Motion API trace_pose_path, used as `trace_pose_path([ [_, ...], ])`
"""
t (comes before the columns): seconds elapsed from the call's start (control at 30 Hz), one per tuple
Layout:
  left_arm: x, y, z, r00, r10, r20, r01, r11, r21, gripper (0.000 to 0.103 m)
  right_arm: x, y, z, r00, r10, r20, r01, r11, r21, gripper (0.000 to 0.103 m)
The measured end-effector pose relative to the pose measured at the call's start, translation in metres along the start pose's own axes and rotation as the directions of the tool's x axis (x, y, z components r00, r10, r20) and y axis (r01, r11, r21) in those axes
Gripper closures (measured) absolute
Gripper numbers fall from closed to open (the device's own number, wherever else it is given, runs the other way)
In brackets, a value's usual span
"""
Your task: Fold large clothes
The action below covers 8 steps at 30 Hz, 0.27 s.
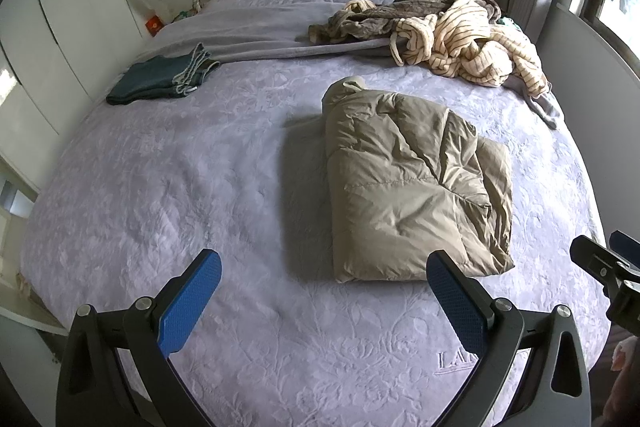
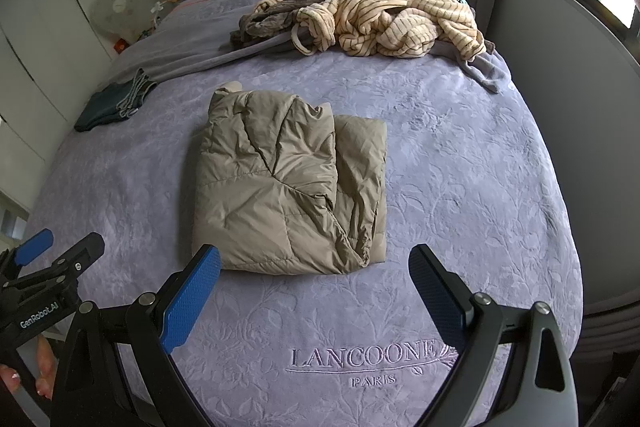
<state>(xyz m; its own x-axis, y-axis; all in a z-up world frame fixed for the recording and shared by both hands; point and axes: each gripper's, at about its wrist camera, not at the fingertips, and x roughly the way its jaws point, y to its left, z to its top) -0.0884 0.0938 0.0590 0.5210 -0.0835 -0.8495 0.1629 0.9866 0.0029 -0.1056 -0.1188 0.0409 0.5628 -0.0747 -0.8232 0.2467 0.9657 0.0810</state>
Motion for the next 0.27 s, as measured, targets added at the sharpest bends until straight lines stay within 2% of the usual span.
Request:
trace_pose_path([
  [0.27,0.0027,-0.0034,0.0102,1.000,-0.015,0.009,0.015,1.000,0.010,0.000,-0.0003,0.0004,0.0002,1.000,-0.001,0.000,0.001,1.000,0.002,0.007],
])
